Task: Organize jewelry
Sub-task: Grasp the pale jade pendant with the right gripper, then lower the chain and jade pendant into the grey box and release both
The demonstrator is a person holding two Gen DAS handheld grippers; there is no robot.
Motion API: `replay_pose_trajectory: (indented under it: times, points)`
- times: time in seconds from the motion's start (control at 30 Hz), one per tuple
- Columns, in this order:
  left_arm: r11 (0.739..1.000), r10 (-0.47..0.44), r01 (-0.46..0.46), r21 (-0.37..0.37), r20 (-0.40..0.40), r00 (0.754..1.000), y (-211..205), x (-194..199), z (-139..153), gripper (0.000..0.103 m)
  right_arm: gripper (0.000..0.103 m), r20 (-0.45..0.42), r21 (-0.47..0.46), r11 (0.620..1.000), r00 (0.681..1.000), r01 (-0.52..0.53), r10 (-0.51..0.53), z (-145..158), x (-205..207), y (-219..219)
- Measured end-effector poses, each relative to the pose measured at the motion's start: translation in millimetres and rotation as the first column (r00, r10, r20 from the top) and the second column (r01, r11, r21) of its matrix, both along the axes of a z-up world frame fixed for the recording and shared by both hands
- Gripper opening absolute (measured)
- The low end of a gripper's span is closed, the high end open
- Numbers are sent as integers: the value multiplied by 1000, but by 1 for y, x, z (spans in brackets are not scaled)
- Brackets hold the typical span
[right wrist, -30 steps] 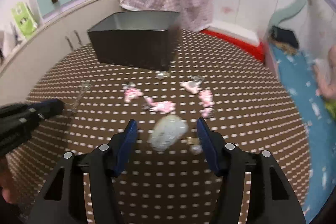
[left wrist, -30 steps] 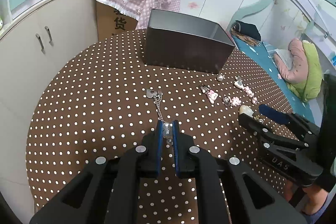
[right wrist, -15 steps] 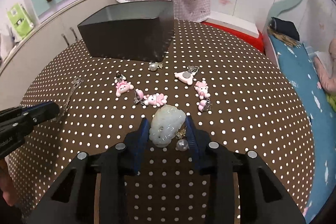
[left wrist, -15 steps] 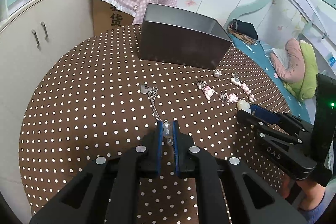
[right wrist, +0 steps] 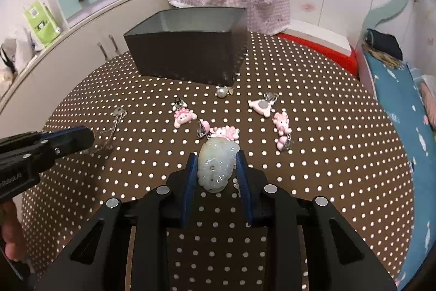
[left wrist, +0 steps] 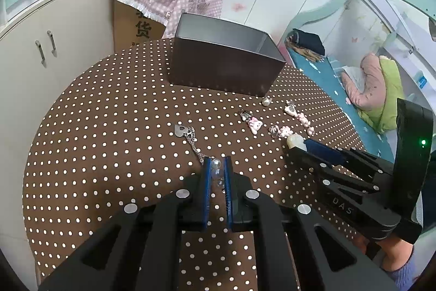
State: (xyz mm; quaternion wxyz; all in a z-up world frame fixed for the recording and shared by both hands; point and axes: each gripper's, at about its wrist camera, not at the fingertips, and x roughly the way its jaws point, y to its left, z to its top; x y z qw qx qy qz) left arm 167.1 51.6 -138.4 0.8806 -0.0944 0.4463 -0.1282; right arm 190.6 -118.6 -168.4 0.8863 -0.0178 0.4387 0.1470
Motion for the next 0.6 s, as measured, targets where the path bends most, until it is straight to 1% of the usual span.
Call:
replay_pose_trajectory:
  times: [0.13,0.27,0.4,0.6]
  points:
    - [1000,1,-1,-12,6,1000,3,-4,4,8,29,9,9,1000,1000,2,-2,7,0,-5]
    - [998,-14,15,-55,12,1000,7,-3,12,8,29,19,47,999,1000,-1,0,18,0,-10]
    - [997,-33,36,-75,47,998,6,1,31,8,29,32,101,995,999,-8,5,33,3,-14]
    - [988,-65,77,-133,95,993,6,18,65,8,29,67,151,988,998,-18,8,59,11,-14]
